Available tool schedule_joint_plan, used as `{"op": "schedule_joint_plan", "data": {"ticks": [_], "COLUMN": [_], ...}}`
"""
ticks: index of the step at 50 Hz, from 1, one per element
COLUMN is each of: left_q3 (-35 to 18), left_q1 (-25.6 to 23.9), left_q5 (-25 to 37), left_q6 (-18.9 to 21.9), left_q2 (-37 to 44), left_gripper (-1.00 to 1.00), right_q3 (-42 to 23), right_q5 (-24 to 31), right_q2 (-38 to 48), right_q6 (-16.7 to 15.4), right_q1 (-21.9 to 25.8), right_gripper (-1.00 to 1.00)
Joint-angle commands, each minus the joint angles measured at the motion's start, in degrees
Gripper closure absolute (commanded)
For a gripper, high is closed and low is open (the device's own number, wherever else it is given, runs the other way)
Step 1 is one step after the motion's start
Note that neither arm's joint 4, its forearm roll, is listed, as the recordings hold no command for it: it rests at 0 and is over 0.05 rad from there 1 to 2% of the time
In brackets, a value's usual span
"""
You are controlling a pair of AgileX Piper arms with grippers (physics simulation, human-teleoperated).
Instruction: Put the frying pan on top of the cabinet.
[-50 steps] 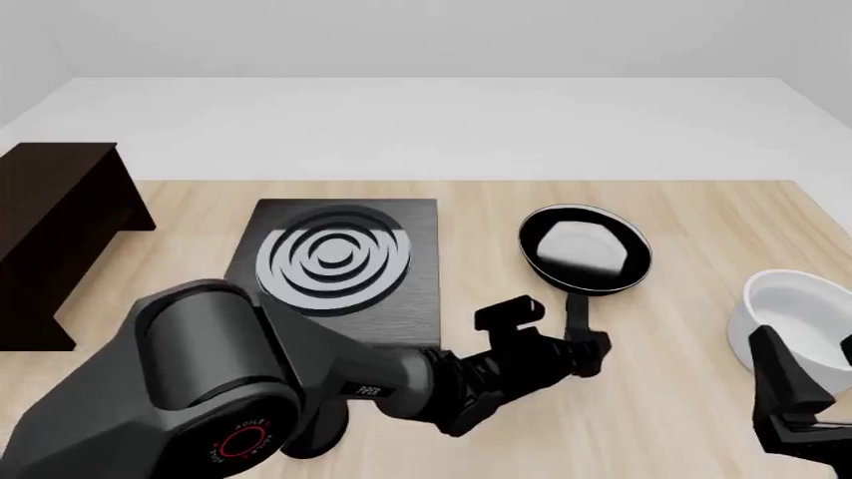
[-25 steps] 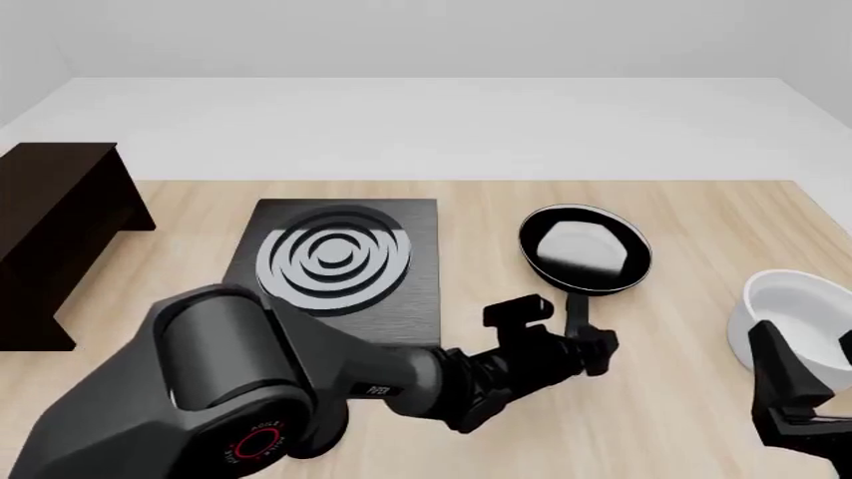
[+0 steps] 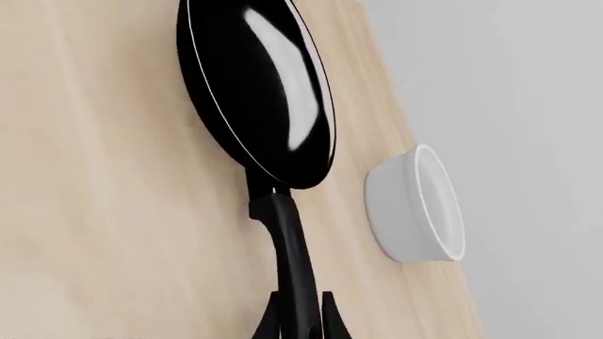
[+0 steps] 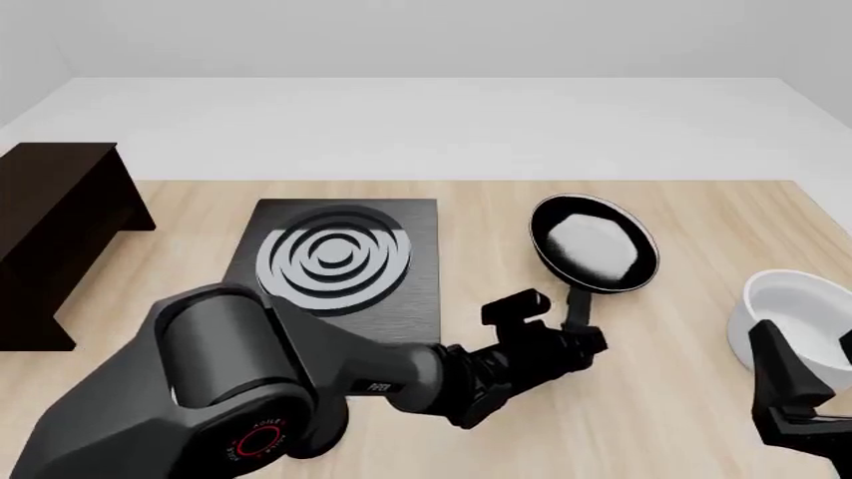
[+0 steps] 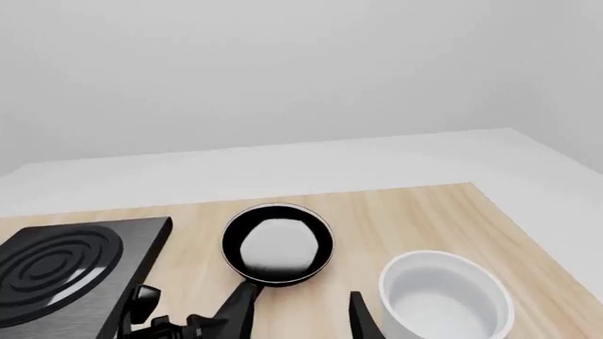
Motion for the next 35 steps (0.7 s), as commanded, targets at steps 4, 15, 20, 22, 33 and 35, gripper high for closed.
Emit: {"op": "schedule_joint_plan", "data": {"ticks": [4,15,20,22,33,35], "left_q3": [2.09,6.16,7.09,7.66,12.27,12.99], "left_q1": [1.20,1.92,2.21,2.23,2.60,2.88], "left_q5": [0.59,-1.59,-2.04,-2.55,-5.35,-5.46], "left_q6": [-2.12,-0.48,-0.20,-0.17,-0.23,-0.09], "left_q2": [1.01,-3.80,-4.77,-5.17,-10.05,-11.20], "left_gripper": [1.00,1.00,1.00,1.00,1.00,1.00], "right_q3": [-0.01,0.00,0.01,0.01,0.00,0.00], "right_q5": [0.30,0.42,0.76,0.86,1.02,1.16], "right_q2": [-0.32,-0.48,-0.82,-0.93,-1.04,-1.17], "right_q6": [-0.03,-0.16,-0.25,-0.29,-0.52,-0.61], "right_q1": [0.00,0.12,0.13,0.18,0.29,0.30], "right_gripper": [-1.00,-1.00,-1.00,-1.00,-1.00,-1.00]}}
